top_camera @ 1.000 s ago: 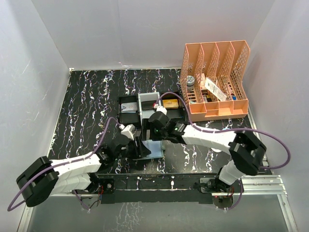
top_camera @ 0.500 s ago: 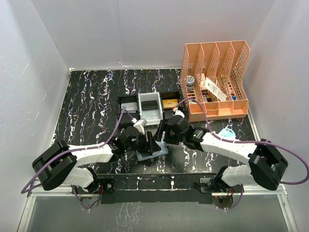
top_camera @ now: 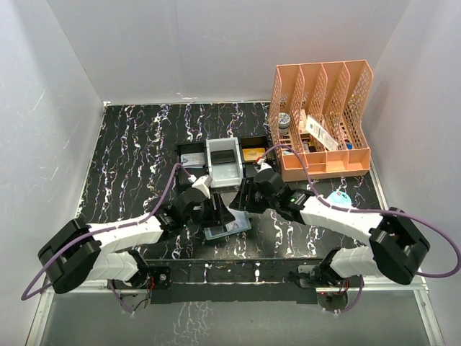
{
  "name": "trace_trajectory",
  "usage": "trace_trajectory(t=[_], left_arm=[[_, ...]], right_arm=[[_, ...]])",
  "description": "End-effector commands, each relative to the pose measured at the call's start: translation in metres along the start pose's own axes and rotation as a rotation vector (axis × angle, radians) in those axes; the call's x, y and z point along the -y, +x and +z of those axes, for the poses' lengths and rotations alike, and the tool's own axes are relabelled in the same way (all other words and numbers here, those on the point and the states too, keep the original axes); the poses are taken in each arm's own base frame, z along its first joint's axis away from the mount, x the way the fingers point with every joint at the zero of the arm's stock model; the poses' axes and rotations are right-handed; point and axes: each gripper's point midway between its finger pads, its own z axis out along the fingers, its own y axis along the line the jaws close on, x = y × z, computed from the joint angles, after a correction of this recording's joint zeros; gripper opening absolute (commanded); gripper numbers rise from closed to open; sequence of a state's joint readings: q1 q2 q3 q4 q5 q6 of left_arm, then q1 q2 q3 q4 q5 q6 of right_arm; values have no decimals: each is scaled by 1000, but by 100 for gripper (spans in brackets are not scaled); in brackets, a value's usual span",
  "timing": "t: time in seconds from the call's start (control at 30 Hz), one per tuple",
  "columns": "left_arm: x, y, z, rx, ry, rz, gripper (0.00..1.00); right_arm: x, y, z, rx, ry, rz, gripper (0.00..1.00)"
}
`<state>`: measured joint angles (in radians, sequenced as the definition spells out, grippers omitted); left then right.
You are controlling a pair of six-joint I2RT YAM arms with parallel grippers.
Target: Take the credit cards out of the card holder
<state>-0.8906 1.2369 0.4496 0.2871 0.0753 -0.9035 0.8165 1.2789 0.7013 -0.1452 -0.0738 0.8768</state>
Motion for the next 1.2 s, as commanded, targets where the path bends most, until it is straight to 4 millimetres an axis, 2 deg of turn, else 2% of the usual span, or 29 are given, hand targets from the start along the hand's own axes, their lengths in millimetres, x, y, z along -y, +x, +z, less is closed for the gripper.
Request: trace_trajectory(t=[0.0, 0.17, 0.33, 0.57, 0.87, 1.07, 1.17], left_arm=[[-11, -8, -5, 55, -69, -30, 51], [-12, -7, 1, 45, -82, -46, 49], [-29, -2, 6, 42, -153, -99, 48], [-31, 4, 17, 18, -151, -104, 45], [-25, 4, 24, 19, -113, -117, 33], [-25, 6, 26, 21, -95, -130, 23], [-27, 5, 24, 25, -107, -130, 18]], right_arm=[[-17, -2, 10, -29, -96, -76, 44], [-1, 7, 27, -77, -40, -90, 42], [31, 25, 42, -129, 52, -105, 40], [55, 45, 35, -137, 85, -59, 37], [69, 66, 30, -154, 67, -1, 37], [68, 63, 27, -136, 72, 15, 38], [56, 55, 24, -129, 41, -8, 38]])
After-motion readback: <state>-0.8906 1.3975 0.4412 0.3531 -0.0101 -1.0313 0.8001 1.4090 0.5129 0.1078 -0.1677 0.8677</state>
